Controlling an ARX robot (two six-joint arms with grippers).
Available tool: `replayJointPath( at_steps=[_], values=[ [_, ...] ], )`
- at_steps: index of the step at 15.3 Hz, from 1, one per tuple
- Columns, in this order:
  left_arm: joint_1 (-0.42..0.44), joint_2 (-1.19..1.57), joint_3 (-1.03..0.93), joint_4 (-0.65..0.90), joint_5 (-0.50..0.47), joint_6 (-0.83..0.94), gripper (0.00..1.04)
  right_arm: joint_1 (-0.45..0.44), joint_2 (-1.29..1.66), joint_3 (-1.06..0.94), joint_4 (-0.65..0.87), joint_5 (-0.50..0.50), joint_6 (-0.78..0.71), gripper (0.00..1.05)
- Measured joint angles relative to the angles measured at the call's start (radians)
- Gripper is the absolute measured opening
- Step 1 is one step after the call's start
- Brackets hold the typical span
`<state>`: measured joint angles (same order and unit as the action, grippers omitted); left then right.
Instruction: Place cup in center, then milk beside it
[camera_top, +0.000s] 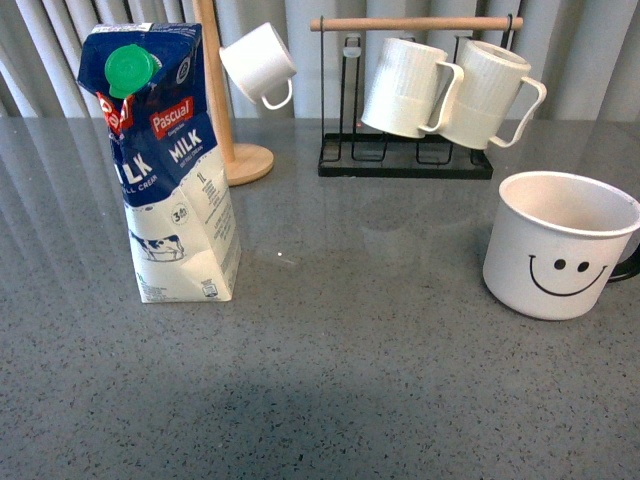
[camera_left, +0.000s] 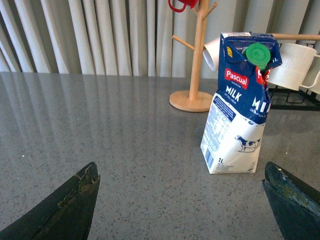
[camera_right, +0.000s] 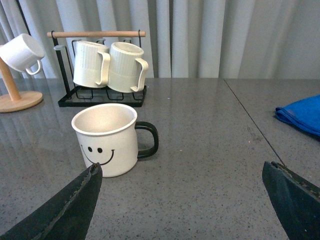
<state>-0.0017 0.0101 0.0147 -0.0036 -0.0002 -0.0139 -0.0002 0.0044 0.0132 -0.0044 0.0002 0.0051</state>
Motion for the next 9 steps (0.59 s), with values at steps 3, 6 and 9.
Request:
replayJointPath(
  at_steps=[3,6,9],
  values=[
    [0.000,0.000,0.000,0.000,0.000,0.000,0.98,0.000,0.000,0.000,0.000,0.000,0.000,0.98],
    [0.000,0.000,0.000,0.000,0.000,0.000,0.98,0.000,0.000,0.000,0.000,0.000,0.000,0.98],
    [0.000,0.000,0.000,0.000,0.000,0.000,0.98,0.000,0.000,0.000,0.000,0.000,0.000,0.98]
  ],
)
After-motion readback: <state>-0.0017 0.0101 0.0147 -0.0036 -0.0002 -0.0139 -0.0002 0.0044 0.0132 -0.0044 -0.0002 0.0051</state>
